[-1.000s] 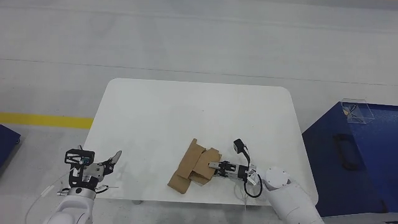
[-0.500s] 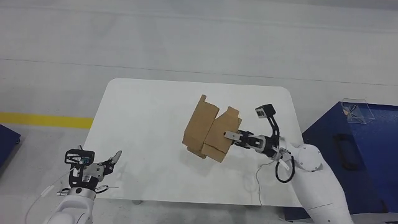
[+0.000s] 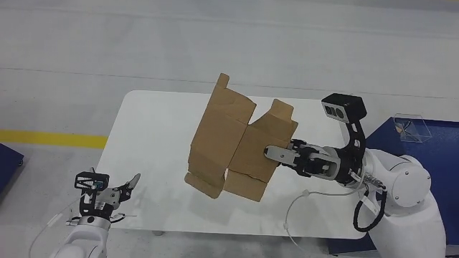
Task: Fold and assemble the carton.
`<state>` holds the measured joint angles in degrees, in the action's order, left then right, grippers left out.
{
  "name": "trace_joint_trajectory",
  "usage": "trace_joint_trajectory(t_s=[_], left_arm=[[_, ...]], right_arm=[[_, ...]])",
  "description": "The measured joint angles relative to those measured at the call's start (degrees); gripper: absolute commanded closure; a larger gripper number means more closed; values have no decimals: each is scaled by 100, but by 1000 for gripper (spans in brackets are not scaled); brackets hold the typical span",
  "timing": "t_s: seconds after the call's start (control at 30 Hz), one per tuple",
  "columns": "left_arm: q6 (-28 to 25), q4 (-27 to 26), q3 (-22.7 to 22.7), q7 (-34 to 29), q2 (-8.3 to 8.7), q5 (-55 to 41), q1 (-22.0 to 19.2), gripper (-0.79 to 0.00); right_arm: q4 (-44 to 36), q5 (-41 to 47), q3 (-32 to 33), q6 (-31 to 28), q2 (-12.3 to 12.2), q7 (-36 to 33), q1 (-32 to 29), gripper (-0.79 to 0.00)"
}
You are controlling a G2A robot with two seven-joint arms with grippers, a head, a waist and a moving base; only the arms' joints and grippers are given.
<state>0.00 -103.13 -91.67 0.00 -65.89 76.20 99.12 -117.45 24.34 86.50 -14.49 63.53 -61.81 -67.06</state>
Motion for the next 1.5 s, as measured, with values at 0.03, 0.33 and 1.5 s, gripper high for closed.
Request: trace_joint_trajectory(t_s=[0.03, 0.33, 1.5], left_arm=[[0, 0, 0, 0, 0, 0, 0, -785], [0, 0, 0, 0, 0, 0, 0, -785], [0, 0, 0, 0, 0, 0, 0, -785]], right_arm=[[2, 1, 0, -2, 0, -1, -1, 0], [3, 2, 1, -3, 0, -3, -2, 0], [3493, 10133, -3518, 4483, 943, -1181, 489, 0]])
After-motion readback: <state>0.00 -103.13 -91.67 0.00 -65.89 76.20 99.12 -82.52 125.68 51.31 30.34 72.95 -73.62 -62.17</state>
